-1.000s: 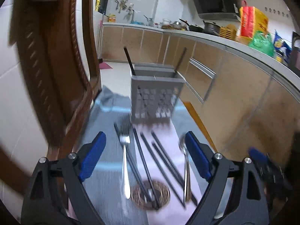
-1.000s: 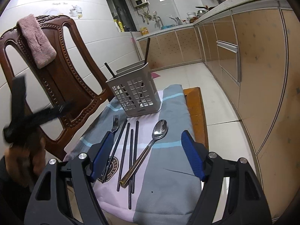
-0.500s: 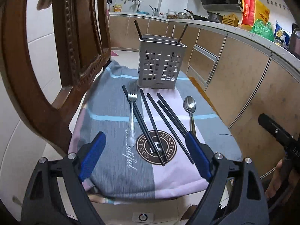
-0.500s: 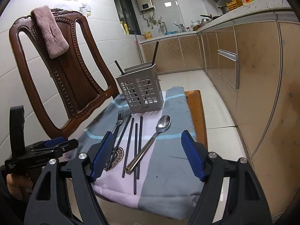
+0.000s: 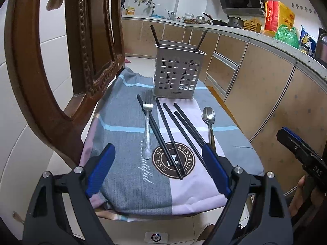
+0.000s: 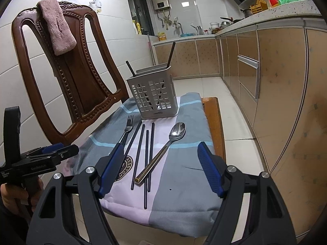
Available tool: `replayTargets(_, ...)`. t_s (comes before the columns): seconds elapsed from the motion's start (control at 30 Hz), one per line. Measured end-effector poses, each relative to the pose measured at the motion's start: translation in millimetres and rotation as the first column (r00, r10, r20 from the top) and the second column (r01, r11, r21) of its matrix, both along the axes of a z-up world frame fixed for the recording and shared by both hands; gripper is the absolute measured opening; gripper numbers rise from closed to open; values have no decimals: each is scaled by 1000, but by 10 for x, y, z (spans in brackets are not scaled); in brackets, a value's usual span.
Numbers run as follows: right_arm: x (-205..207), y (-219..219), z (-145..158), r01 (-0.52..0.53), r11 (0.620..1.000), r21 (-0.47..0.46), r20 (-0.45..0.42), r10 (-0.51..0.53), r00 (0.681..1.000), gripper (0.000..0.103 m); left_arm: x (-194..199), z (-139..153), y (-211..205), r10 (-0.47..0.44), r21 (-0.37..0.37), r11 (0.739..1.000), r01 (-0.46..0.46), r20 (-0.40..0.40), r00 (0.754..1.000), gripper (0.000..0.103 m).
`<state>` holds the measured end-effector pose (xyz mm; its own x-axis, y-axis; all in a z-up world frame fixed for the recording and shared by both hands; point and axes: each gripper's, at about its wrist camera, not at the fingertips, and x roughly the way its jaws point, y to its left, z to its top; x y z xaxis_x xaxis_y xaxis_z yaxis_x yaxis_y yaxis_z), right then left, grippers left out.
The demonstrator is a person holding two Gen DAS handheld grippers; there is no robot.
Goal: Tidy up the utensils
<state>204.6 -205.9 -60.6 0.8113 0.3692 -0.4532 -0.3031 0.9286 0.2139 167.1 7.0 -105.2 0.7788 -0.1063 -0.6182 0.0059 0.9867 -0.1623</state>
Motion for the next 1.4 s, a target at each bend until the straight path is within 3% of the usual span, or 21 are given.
replayTargets(0.73, 27, -4, -19, -12, 1000, 20, -20, 13, 1000, 73, 25, -13, -26, -22, 7, 1000, 22, -8, 1000, 86)
replayTargets(0.97, 171, -12, -53, -74, 995, 74, -85, 80, 993, 73, 41, 3, -32, -25, 6, 1000, 25, -15, 1000, 86)
replayTargets(1.1, 492, -23, -49, -133, 986, 101, -149, 147, 978, 73, 75, -1, -32, -27, 4, 1000, 27, -24, 999, 86)
replayTargets(1.4, 1770, -24, -345, -194, 972, 134, -347, 230, 909, 39, 158, 37, -7, -14, 14, 1000, 15, -13, 1000, 85)
